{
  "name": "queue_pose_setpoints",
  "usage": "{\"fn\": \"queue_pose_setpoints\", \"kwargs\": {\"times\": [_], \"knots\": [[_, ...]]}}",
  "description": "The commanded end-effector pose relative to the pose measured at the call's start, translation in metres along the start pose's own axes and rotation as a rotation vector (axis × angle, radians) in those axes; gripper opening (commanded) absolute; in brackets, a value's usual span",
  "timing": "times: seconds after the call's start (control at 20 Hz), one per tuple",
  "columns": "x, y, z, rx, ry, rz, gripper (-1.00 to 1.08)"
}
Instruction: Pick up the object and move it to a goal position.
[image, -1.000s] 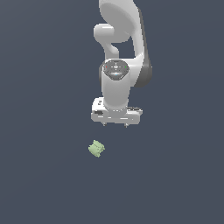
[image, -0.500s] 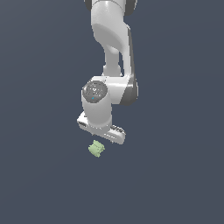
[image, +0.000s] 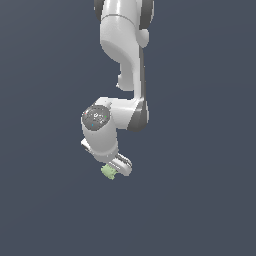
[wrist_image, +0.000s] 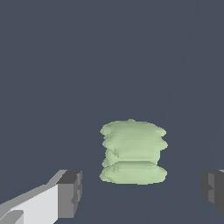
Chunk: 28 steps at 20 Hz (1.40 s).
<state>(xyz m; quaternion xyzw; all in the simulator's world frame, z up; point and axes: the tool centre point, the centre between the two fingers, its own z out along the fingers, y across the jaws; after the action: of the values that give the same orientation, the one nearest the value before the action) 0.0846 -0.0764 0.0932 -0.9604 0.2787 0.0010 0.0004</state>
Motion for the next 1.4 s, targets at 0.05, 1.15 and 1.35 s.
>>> {"fn": "queue_pose_setpoints", "kwargs": {"times": [0.05,1.15,1.35], "knots": [[0.003,0.001,0.002,0.000,0.002,0.015,1.00],[0.003,0.001,0.052,0.000,0.002,0.015,-1.00],[0.003,0.001,0.052,0.000,0.002,0.015,-1.00]]}}
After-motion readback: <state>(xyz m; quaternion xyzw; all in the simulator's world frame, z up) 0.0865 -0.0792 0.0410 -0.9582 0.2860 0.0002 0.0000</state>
